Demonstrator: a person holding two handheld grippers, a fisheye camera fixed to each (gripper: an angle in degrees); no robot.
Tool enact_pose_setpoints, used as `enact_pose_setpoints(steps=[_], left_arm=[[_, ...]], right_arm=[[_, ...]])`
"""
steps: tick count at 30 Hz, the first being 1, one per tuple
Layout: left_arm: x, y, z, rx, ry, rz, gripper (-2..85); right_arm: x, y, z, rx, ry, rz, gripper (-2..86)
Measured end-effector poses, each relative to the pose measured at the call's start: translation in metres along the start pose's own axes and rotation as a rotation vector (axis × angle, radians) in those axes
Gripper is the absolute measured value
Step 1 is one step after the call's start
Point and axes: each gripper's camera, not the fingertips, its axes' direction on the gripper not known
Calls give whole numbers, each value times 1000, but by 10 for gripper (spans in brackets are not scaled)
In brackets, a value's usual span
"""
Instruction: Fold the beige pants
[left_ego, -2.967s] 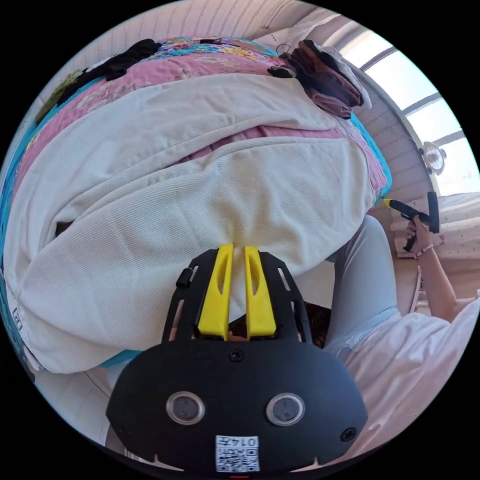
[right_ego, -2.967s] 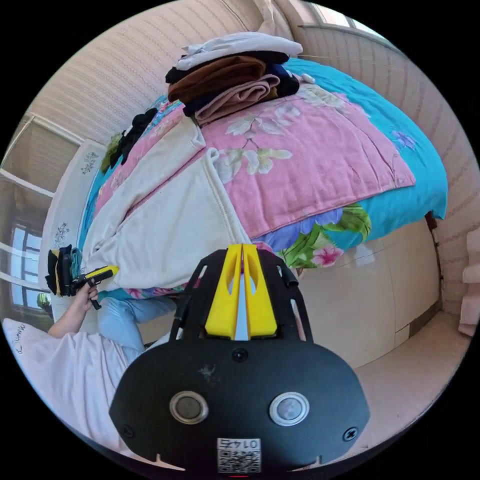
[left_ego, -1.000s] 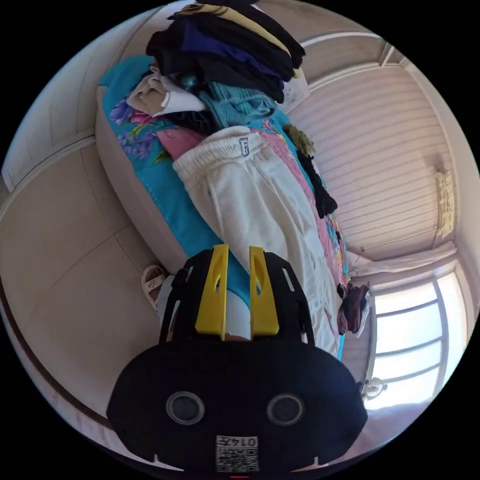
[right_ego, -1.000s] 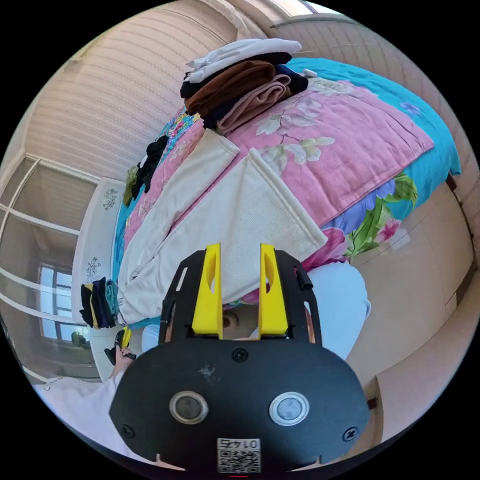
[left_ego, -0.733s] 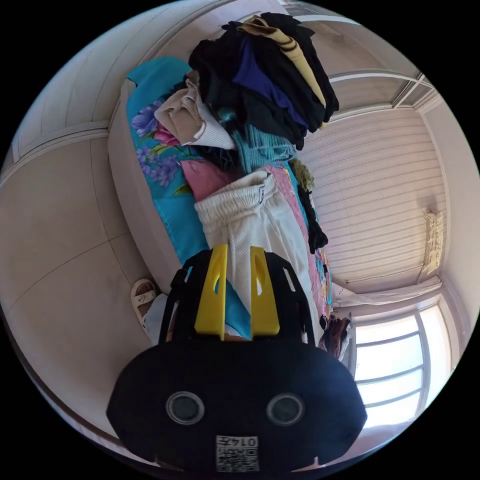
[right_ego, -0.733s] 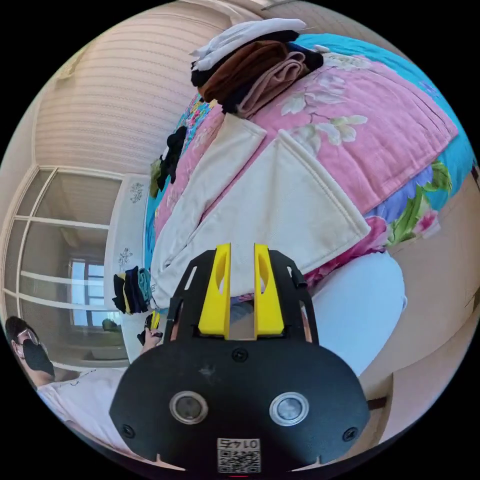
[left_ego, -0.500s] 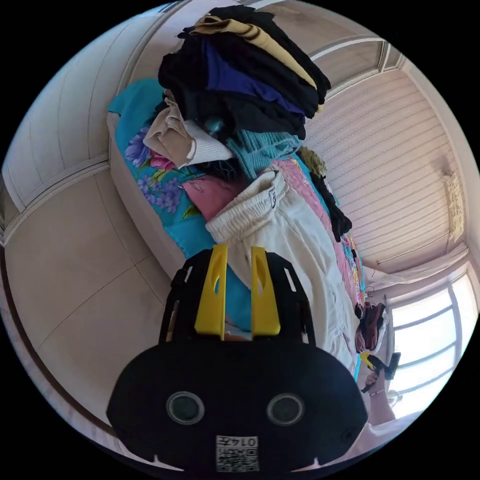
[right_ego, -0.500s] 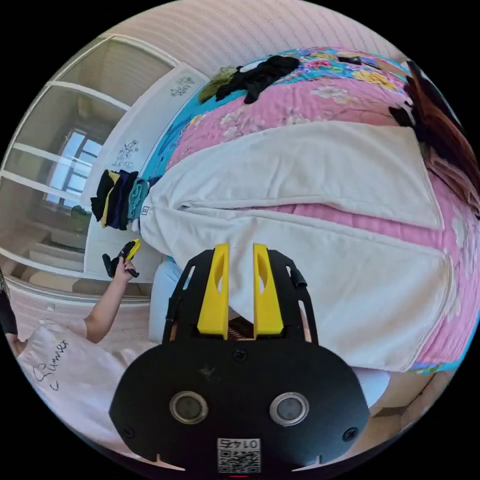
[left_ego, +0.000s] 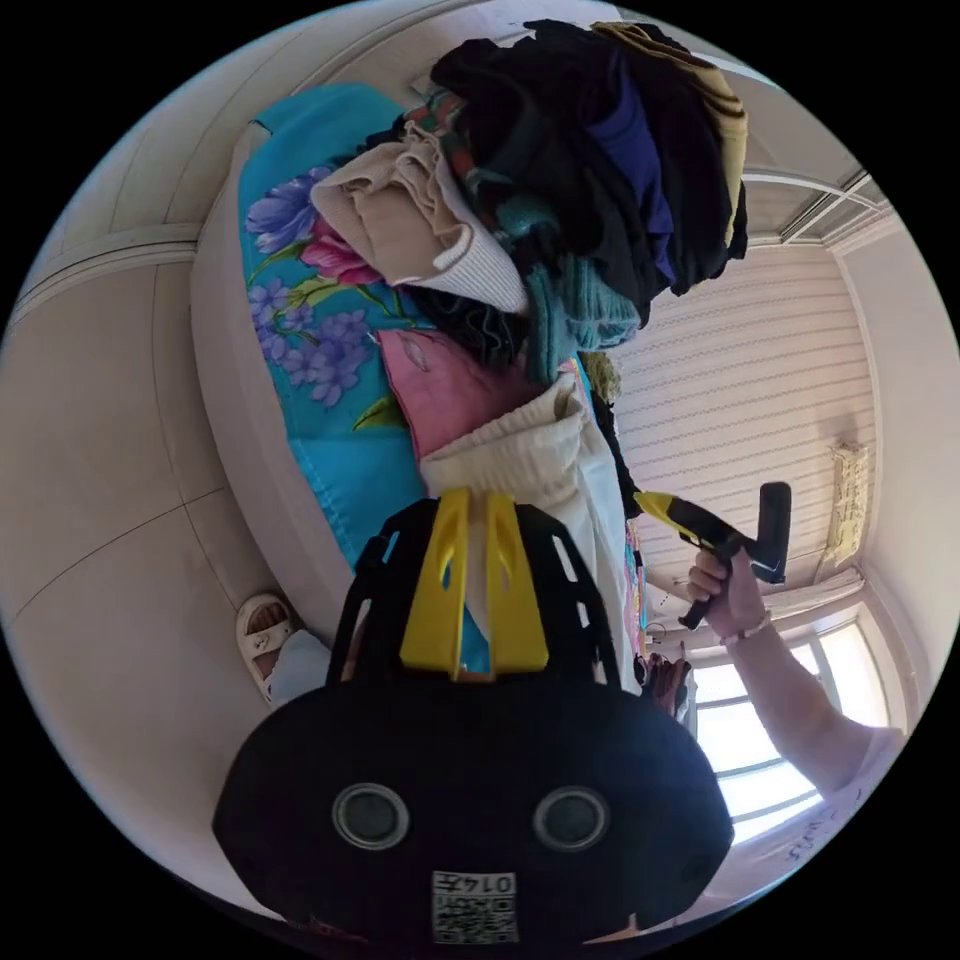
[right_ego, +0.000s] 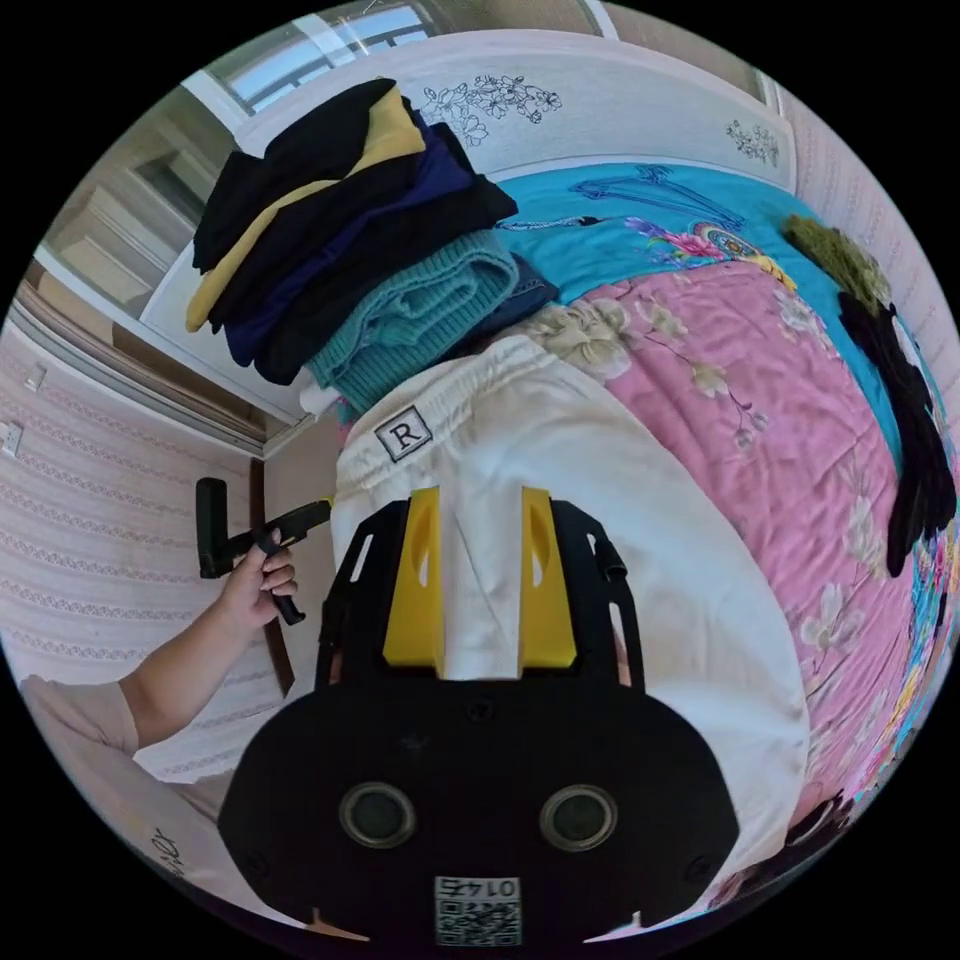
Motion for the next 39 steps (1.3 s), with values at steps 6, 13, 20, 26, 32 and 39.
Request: enact_pose_setpoints(steps=[6,13,20,26,32,39], left_arm=[[6,9,-37,31,27,41,0],[6,19,-49,56,89,32,107],[23,26,-56,87,140,31,27],[61,36,-93,164,113,107,-3],[72,25,-71,134,-125,74,8],[68,29,-54,62,-161,44,67]], right_arm=[[15,-76,66,-9,151,-5,136],[37,-117,146,-120,-24,-5,97],[39,-106,134,-74,-84,-68,22],[35,-108,83,80,-61,-134,10],[29,-124,97,-11,107,-165,13],[71,-60,2,225,-20,-44,17]])
